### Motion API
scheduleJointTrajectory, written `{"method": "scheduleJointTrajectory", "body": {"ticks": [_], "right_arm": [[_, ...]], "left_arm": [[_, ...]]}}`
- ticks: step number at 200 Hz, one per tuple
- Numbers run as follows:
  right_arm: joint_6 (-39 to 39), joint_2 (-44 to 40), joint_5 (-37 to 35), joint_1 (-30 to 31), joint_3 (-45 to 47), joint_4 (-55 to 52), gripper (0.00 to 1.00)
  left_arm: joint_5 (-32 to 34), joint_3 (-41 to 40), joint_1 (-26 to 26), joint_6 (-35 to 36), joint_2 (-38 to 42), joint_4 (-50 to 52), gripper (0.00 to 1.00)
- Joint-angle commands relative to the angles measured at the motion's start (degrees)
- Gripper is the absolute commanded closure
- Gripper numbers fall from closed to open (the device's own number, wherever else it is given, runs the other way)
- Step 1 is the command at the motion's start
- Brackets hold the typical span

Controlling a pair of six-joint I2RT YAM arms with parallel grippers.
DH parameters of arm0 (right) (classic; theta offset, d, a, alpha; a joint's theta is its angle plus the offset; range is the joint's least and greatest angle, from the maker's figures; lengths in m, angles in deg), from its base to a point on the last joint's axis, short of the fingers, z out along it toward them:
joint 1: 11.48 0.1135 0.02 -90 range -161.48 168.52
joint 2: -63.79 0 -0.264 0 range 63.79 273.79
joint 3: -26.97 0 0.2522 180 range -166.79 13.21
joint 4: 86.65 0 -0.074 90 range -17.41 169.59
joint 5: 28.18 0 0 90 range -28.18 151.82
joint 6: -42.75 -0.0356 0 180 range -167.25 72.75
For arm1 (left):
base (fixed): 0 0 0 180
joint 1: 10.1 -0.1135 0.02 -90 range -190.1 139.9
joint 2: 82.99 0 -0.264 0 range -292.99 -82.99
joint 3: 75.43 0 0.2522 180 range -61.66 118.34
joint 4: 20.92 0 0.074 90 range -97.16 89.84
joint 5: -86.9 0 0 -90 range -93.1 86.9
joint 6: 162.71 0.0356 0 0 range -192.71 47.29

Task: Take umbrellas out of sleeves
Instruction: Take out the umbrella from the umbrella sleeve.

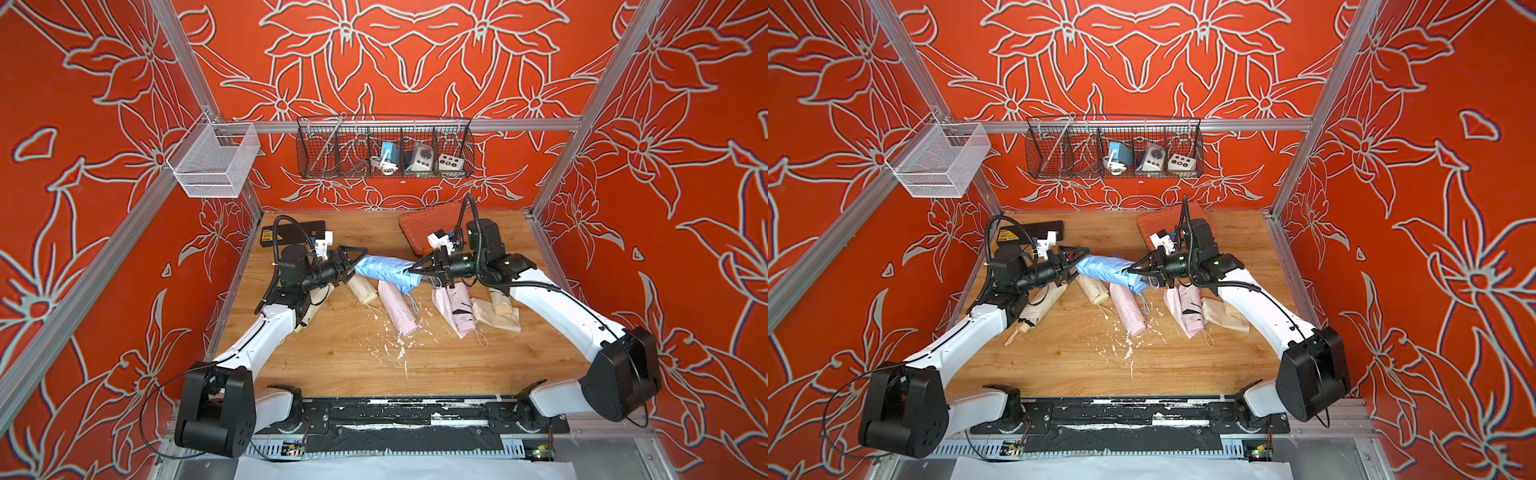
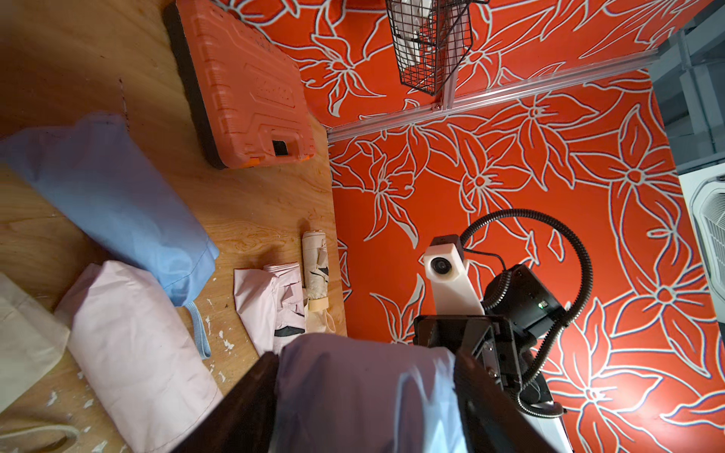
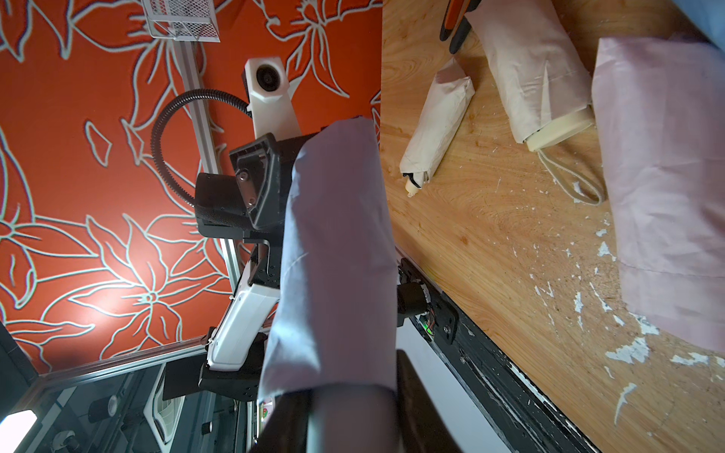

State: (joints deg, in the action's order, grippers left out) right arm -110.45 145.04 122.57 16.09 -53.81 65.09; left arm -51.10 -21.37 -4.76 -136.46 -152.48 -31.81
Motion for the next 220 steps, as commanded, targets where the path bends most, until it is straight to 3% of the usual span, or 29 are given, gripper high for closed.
{"method": "scheduleJointTrajectory", "body": {"ticks": [1, 83, 133, 177, 220], "right_arm": [[2.8, -1.64, 1.65, -0.61, -3.36, -0.75, 0.88], [4.05, -0.47, 1.21, -0.94, -4.25, -3.65, 0.9], [4.53, -0.31, 1.18, -1.01, -4.34, -4.54, 0.9], [4.55, -0.22, 1.43, -0.99, -4.26, -4.77, 0.9], [5.33, -0.73, 1.21, -0.95, -3.91, -5.85, 0.9]], "left_arm": [[-1.71, -0.64, -0.19, 2.51, 2.39, 0.66, 0.33], [-2.44, -2.68, 0.29, 7.7, 6.2, 5.53, 0.41], [-2.53, -2.68, 0.37, 9.18, 6.46, 6.77, 0.59], [-2.08, -1.71, 0.37, 11.2, 5.31, 9.02, 1.0], [0.33, 2.25, 0.37, 16.07, 3.41, 15.27, 1.0]]}}
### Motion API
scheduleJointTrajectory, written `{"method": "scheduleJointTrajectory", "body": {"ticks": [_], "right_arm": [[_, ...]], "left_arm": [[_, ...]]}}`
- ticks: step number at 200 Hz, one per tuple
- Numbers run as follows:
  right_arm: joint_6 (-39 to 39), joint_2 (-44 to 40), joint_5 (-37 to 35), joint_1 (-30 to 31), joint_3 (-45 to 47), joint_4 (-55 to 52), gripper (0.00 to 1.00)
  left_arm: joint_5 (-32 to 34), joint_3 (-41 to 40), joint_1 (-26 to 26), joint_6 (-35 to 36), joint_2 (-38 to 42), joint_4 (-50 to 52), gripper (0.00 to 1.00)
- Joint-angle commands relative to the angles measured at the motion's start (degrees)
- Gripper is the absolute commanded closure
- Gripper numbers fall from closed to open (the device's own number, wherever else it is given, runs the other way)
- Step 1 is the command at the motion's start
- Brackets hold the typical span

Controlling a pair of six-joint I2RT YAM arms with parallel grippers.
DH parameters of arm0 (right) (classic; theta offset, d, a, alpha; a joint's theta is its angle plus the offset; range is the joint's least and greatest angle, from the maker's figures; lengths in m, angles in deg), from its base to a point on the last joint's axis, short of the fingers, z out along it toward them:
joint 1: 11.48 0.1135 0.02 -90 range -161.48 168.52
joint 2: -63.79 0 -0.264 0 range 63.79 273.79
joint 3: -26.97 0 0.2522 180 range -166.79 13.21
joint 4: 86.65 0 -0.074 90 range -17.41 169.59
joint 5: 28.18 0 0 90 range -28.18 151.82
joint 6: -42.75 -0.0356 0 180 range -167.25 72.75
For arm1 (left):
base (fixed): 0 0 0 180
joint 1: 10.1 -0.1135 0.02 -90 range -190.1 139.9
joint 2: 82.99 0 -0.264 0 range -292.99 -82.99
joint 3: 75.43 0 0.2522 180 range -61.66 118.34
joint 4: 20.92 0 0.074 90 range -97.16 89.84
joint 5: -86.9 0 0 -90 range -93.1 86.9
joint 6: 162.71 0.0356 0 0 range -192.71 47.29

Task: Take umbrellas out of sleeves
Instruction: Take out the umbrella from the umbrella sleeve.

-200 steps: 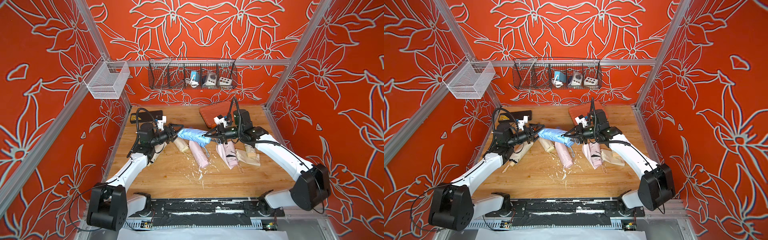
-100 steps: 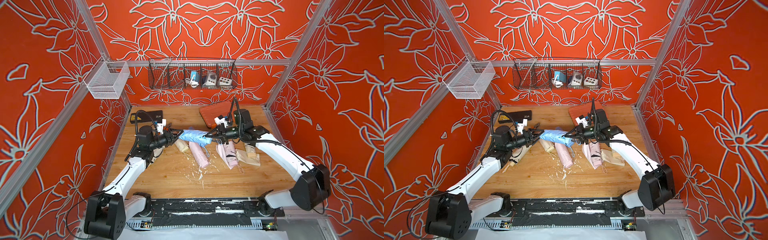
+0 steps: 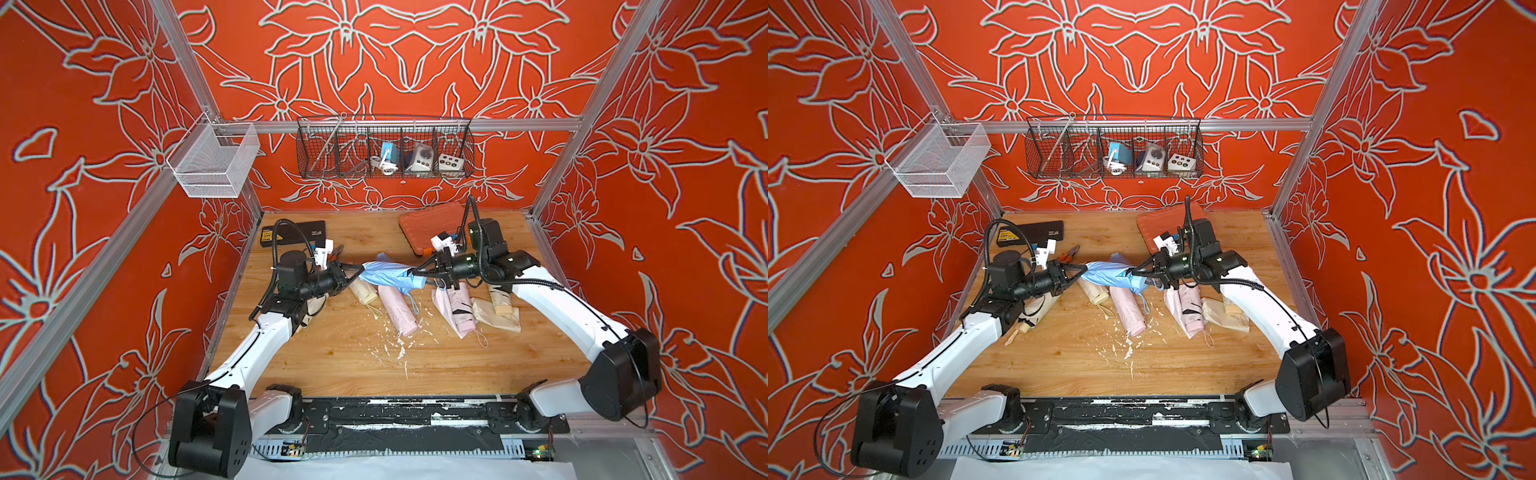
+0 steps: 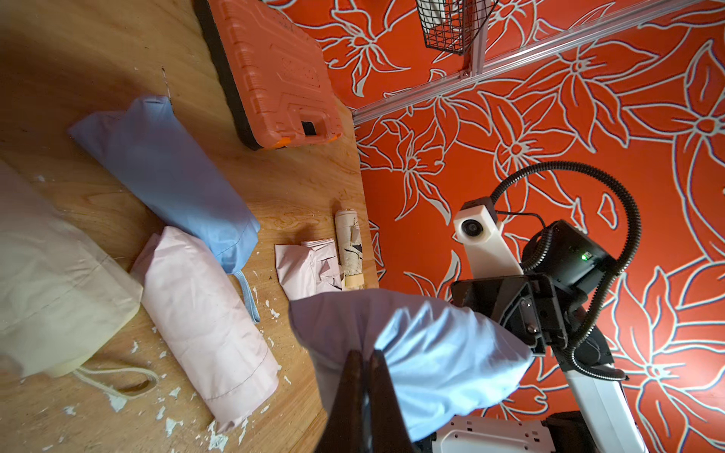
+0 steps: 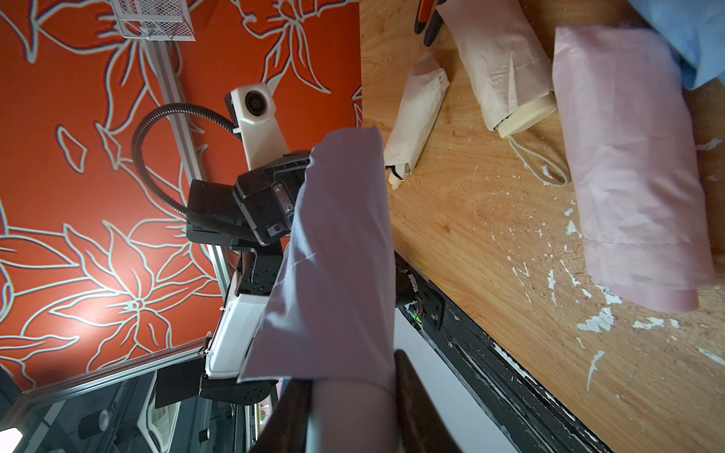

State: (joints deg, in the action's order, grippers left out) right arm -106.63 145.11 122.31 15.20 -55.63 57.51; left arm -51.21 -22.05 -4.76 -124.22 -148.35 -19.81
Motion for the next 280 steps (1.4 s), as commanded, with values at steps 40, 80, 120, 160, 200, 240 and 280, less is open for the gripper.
{"method": "scheduleJointTrajectory", "body": {"ticks": [40, 80, 120, 160, 200, 240, 280], "right_arm": [[1.72, -1.34, 1.54, -0.66, -2.17, 1.29, 0.9], [1.12, -1.21, 1.91, -0.84, -1.74, 2.23, 0.87], [-1.86, -0.81, 2.26, -0.84, 0.25, 7.49, 0.77], [-4.57, -0.55, 2.35, -0.84, 2.21, 11.69, 0.62], [-4.53, -0.73, 2.62, -0.84, 2.57, 11.34, 0.51], [-4.15, -0.81, 2.79, -0.92, 3.0, 10.48, 0.53], [-4.24, -1.15, 2.87, -0.84, 3.88, 10.41, 0.55]], "left_arm": [[4.44, 5.92, -0.52, 7.64, -1.76, 9.46, 1.0], [2.02, 6.79, -0.73, 7.56, -2.59, 6.5, 1.0], [-1.83, 5.51, 0.31, 3.51, -2.24, -1.17, 1.0], [-2.65, 5.79, 1.34, 1.79, -2.35, -3.54, 1.0], [-1.58, 7.95, 1.34, 4.79, -2.76, 0.41, 1.0], [0.01, 9.98, 1.28, 6.96, -3.17, 3.73, 1.0], [1.24, 12.79, 1.22, 9.29, -4.0, 6.93, 1.0]]}}
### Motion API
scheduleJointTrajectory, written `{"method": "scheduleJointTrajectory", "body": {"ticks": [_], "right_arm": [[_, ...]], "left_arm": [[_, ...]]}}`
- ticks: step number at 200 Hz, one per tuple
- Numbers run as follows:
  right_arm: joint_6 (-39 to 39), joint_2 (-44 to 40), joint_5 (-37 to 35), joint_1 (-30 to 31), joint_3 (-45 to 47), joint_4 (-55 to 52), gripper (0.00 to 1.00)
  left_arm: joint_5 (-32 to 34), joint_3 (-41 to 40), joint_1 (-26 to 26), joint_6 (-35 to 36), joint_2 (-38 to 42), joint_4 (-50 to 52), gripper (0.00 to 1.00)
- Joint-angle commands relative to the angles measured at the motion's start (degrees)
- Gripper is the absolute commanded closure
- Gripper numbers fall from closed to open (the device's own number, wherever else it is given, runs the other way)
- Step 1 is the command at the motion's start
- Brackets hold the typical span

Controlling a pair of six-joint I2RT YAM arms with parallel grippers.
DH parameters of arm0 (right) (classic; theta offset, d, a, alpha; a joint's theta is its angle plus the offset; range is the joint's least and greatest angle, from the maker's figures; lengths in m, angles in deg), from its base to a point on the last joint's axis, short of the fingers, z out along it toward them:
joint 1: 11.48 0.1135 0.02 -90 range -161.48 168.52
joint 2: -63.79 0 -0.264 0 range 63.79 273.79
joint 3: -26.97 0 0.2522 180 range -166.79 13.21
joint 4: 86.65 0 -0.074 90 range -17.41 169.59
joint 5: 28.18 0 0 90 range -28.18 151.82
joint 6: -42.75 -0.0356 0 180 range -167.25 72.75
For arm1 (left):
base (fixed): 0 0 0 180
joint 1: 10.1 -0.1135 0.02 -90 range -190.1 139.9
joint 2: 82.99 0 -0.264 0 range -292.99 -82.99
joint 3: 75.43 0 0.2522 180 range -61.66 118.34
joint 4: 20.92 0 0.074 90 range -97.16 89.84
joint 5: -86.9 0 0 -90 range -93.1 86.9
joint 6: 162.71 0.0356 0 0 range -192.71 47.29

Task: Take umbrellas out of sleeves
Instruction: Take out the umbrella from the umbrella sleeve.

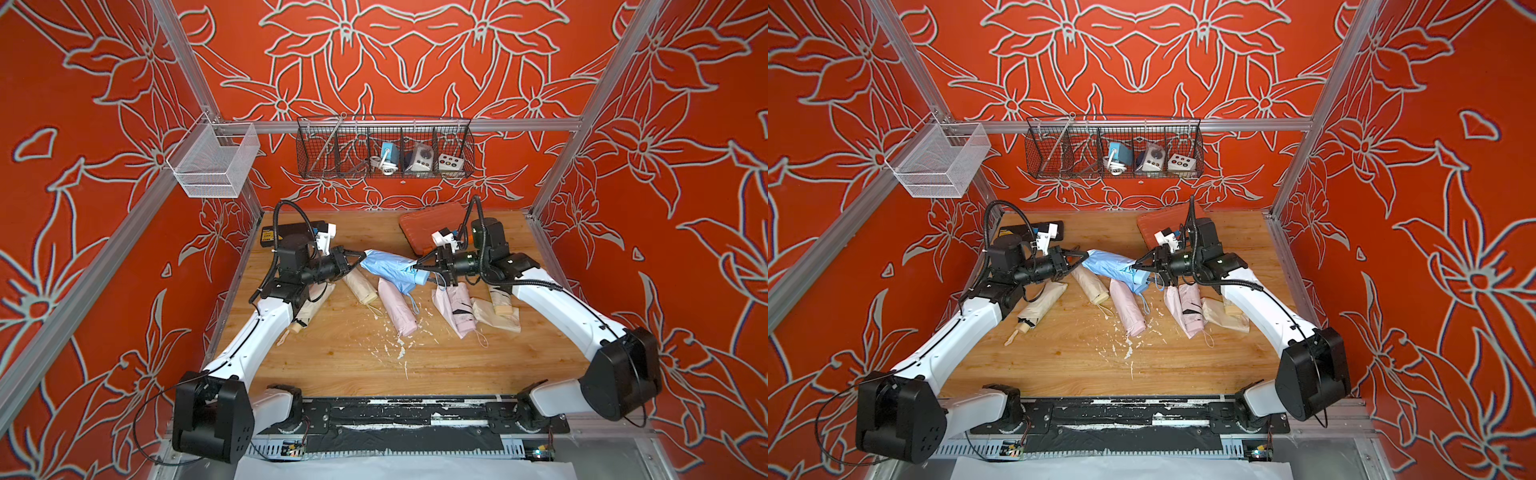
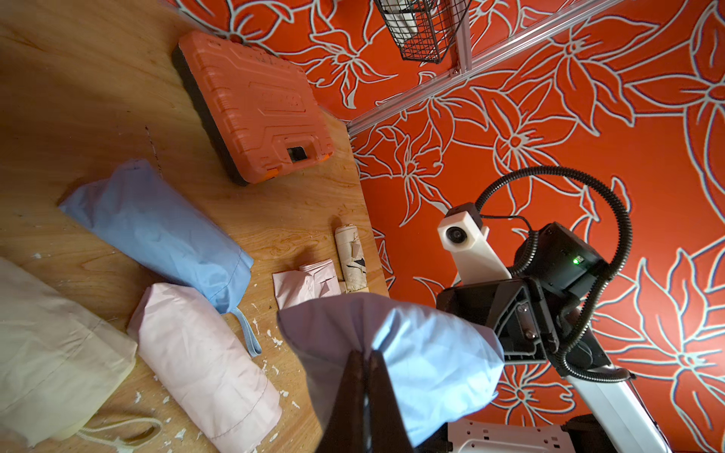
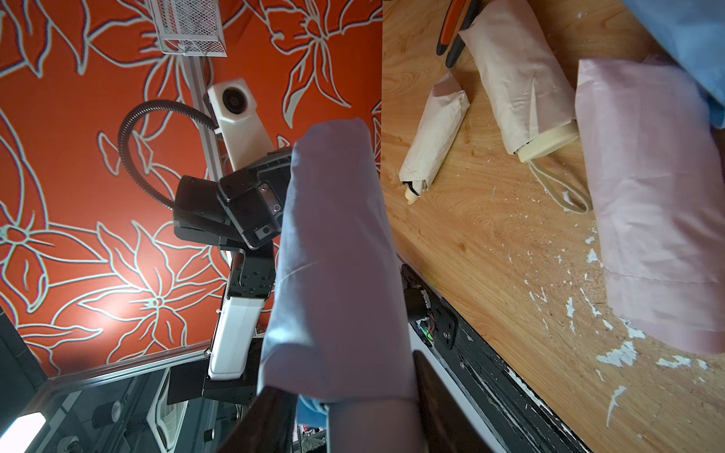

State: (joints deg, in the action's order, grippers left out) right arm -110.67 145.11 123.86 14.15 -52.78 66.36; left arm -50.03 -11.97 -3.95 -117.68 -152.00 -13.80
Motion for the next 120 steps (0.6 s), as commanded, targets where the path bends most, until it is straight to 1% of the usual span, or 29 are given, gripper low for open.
{"method": "scheduleJointTrajectory", "body": {"ticks": [1, 63, 87, 120], "right_arm": [[-0.2, -1.16, 1.32, 0.21, 1.04, 1.55, 0.55], [-0.47, -2.25, 1.42, 0.2, 2.21, 1.64, 0.57], [-1.87, -2.66, 1.5, 0.21, 3.49, 3.51, 0.58], [-2.15, -3.45, 1.66, 0.17, 4.29, 3.6, 0.57]], "left_arm": [[0.08, 2.79, 0.43, 2.81, -0.34, 0.96, 1.0], [1.03, 4.03, 0.08, 4.63, -0.68, 3.43, 1.0], [1.15, 3.83, 0.0, 4.53, -0.83, 3.27, 1.0], [1.33, 3.93, -0.13, 4.48, -0.86, 3.41, 1.0]]}}
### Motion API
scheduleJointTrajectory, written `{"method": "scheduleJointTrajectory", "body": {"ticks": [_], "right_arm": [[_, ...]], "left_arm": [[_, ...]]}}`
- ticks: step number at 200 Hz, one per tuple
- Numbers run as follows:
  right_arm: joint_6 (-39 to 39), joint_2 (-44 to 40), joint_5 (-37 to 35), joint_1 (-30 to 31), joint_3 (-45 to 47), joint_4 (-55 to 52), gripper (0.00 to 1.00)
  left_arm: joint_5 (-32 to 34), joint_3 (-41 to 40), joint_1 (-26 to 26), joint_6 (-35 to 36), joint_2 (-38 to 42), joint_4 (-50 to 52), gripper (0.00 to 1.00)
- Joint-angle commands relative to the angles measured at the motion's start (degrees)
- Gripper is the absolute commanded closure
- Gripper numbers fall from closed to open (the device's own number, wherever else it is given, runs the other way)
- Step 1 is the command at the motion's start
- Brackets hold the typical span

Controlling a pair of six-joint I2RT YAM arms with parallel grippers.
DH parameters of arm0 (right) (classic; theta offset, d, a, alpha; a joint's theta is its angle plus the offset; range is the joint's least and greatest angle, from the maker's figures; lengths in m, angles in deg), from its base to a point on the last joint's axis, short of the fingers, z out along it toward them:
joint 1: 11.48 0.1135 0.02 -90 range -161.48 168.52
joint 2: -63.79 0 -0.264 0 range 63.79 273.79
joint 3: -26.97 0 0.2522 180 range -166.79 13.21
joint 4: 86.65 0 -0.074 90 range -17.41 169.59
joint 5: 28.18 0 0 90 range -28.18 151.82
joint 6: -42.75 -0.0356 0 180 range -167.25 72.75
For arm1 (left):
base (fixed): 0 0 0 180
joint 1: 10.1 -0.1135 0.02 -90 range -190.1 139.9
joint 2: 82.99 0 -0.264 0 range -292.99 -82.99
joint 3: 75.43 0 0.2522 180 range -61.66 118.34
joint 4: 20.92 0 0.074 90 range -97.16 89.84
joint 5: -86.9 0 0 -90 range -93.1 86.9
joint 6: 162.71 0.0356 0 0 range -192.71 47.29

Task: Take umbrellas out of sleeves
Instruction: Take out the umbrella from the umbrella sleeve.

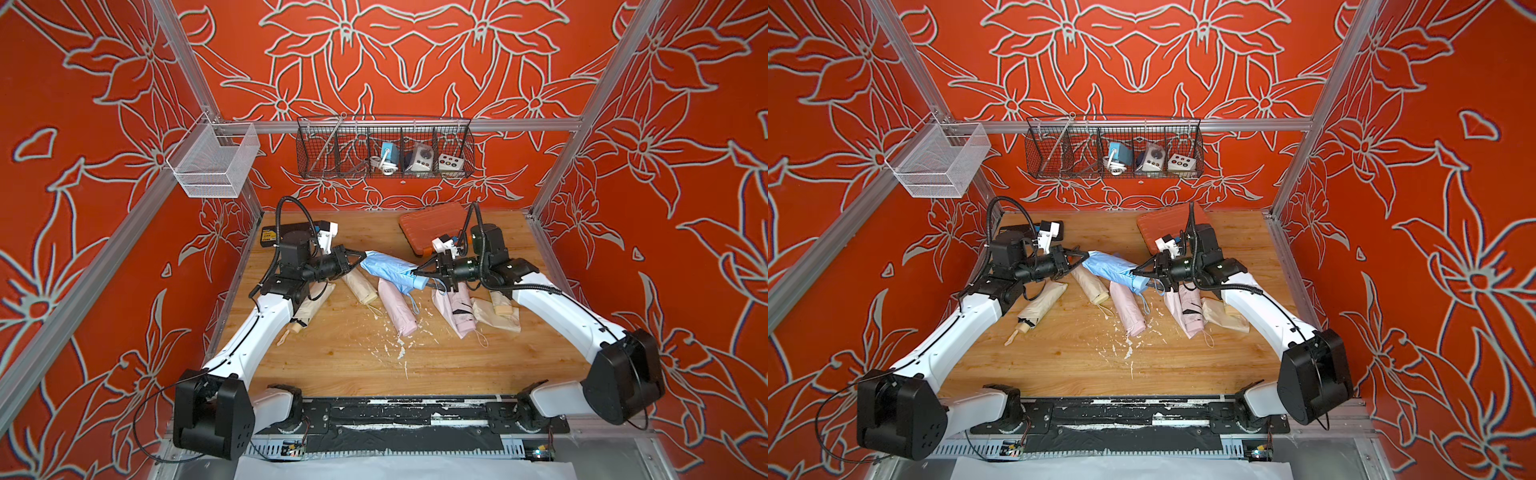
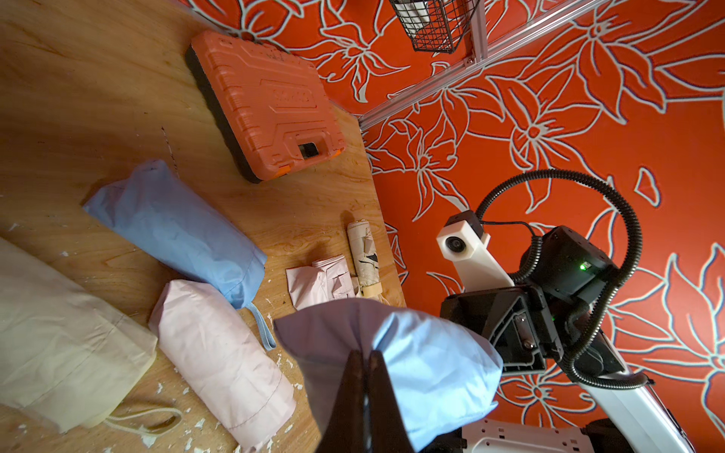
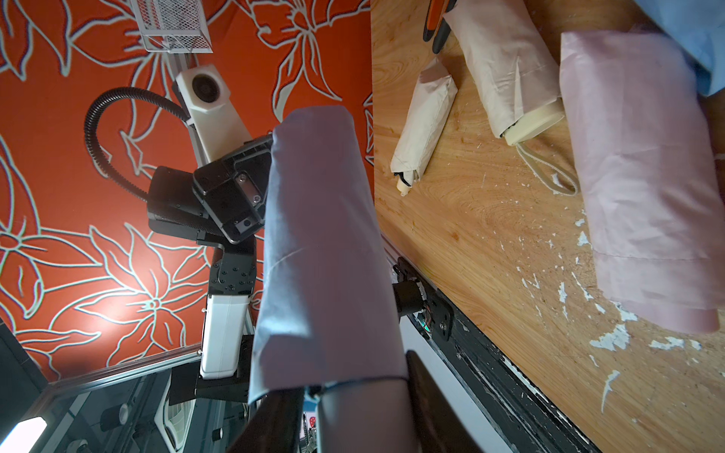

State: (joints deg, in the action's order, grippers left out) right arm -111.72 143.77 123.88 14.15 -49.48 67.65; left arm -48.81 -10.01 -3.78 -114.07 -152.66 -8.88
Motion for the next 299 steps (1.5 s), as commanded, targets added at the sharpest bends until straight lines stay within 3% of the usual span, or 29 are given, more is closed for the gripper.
{"method": "scheduleJointTrajectory", "body": {"ticks": [1, 61, 185, 252, 299], "right_arm": [[-1.1, -2.16, 1.65, 0.19, 1.04, 2.29, 0.56], [-2.18, -2.06, 2.97, 0.16, 2.46, 3.66, 0.6], [-0.45, -2.23, 5.07, 0.21, 4.34, 4.57, 0.82], [2.26, -5.89, 3.86, -1.79, 5.26, 0.15, 0.87], [5.37, -7.23, 1.74, -4.06, 3.35, -4.88, 0.88]], "left_arm": [[0.1, 1.96, -0.33, 0.86, -0.2, -1.57, 1.0], [0.7, 2.45, -0.81, 0.77, -0.99, -1.62, 1.0], [1.57, 3.81, -3.7, 0.92, -3.24, -1.92, 1.0], [8.86, 0.07, -11.55, 0.18, -3.55, 2.29, 1.0], [3.9, -1.86, -18.37, 2.73, -5.26, 1.81, 1.0]]}}
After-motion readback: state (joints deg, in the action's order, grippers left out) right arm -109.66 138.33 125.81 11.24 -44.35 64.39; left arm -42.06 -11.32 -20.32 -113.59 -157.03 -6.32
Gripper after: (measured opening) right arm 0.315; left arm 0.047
